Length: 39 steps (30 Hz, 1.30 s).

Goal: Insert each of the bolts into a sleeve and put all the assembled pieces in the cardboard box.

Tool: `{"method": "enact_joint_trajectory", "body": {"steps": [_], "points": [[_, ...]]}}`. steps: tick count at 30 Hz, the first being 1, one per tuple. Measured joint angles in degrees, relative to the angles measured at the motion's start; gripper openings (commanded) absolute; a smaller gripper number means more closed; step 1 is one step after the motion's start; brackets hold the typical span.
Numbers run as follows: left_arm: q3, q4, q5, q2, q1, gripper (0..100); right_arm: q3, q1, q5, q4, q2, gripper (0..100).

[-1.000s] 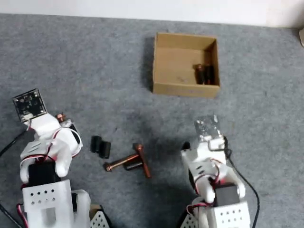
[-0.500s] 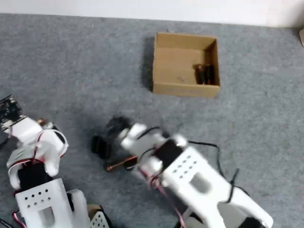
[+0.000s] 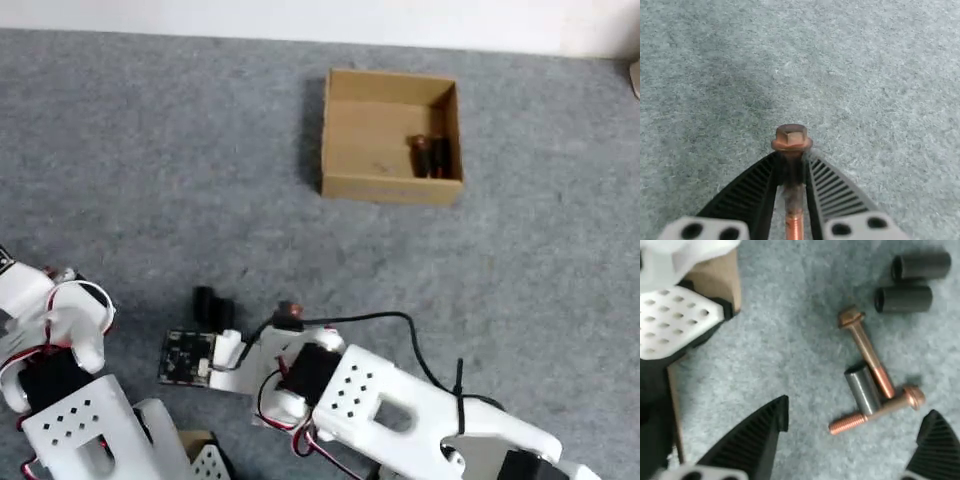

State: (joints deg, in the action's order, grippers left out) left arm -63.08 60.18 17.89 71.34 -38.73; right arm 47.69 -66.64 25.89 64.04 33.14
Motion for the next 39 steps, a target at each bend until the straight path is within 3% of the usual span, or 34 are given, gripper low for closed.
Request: {"method": "enact_joint_trajectory", "body": {"steps": [8, 21, 39], "points": [[0.0, 0.0, 0.0, 0.0, -2.3, 0, 9.8, 1.9, 3.4, -9.2, 0.0, 37.5], [0.0, 0.0, 0.0, 0.0, -2.6, 0, 10.5, 6.1, 3.8, -13.5, -0.9, 37.5], [0.0, 0.0, 0.0, 0.0, -2.6, 0, 1.1, 6.5, 3.9, -15.3, -27.8, 37.5]]}}
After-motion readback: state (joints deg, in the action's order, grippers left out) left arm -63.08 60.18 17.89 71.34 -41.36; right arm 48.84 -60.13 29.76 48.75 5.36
